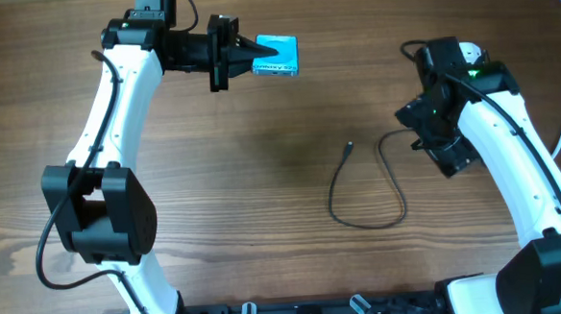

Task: Plug charger to phone and switch on socket
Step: 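Move the right gripper over the black cable's USB-C connector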

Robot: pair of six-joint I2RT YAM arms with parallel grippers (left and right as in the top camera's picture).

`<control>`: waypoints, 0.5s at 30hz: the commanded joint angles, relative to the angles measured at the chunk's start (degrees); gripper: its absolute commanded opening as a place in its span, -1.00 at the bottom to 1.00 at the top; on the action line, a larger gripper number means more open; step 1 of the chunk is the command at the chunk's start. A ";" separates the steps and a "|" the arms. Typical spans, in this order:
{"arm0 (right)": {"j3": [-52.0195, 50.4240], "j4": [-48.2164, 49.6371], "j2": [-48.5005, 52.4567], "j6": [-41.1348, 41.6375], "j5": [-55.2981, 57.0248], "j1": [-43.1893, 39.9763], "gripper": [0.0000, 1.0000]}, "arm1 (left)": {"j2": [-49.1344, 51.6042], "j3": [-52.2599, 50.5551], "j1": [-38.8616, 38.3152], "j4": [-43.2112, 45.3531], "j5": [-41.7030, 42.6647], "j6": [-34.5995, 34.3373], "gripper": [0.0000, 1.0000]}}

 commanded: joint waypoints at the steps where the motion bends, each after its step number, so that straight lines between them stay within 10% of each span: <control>1: -0.37 1.11 -0.35 -11.87 -6.75 0.09 0.99 | -1.38 0.20 -0.04 0.31 4.74 -0.13 -0.92; 15: -0.44 4.35 -0.35 -21.31 -10.34 1.07 0.83 | -1.38 0.20 2.75 0.28 2.19 -0.13 -0.92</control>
